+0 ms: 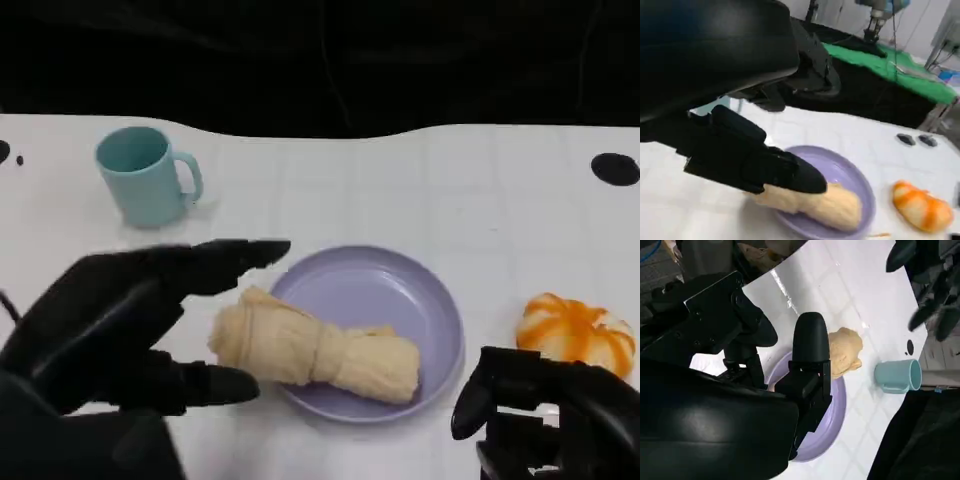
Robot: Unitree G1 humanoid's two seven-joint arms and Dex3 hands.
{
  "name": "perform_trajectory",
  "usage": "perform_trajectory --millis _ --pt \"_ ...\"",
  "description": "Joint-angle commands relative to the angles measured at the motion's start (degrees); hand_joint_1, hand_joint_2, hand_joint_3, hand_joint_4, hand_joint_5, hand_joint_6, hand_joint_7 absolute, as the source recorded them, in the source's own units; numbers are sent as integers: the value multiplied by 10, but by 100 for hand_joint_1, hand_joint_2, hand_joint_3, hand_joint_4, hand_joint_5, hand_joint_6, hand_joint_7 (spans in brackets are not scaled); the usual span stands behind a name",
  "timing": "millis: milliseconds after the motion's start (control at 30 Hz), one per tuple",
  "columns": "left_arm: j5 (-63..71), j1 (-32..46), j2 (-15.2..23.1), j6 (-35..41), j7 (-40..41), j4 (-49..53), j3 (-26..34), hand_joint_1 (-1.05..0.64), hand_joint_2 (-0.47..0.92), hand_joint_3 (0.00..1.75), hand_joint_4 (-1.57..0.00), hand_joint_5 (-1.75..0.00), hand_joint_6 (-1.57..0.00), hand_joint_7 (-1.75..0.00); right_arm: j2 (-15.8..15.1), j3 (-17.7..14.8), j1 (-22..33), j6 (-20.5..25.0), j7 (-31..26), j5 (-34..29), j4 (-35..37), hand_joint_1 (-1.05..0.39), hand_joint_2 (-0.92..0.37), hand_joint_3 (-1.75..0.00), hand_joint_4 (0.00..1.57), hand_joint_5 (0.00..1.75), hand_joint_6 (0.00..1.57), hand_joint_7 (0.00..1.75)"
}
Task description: Grasp the towel on the left side of the plate with the left hand and place it into the plate.
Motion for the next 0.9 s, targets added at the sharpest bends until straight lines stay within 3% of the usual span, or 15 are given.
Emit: perform_trajectory --millis 33,100,133,200,333,533,900 --pt "-107 49 -61 10 34 -9 27 -17 92 24 -84 -90 -106 -18 -5 -3 -1 0 -1 -1 1 0 -52 -121 70 172 67 145" --pt "-158 77 -91 20 47 -20 37 -13 89 38 -84 -110 -111 -27 -4 -3 -2 -2 0 0 4 0 -52 -121 70 172 67 145" --pt "-186 91 -106 29 55 -27 41 -12 79 63 -84 -123 -103 -57 -3 -3 -3 -2 0 1 4 -1 -52 -121 70 173 67 145" --pt "-229 109 -126 52 66 -42 45 -13 68 91 -87 -138 -91 -97 -3 -3 -4 0 0 2 4 -1 -51 -122 70 173 67 146" --pt "-331 151 -157 156 101 -87 54 -14 55 119 -90 -153 -88 -129 -4 -3 -6 0 0 1 4 -1 -50 -123 70 173 67 146" --pt "-417 162 -166 221 129 -83 67 -11 57 118 -83 -173 -76 -153 -6 -4 -6 -4 2 0 10 0 -51 -123 68 174 66 146" --pt "-470 144 -188 216 152 -10 70 -9 49 130 -88 -174 -77 -158 -15 -20 -4 -28 22 -1 34 2 -52 -123 68 174 67 145"
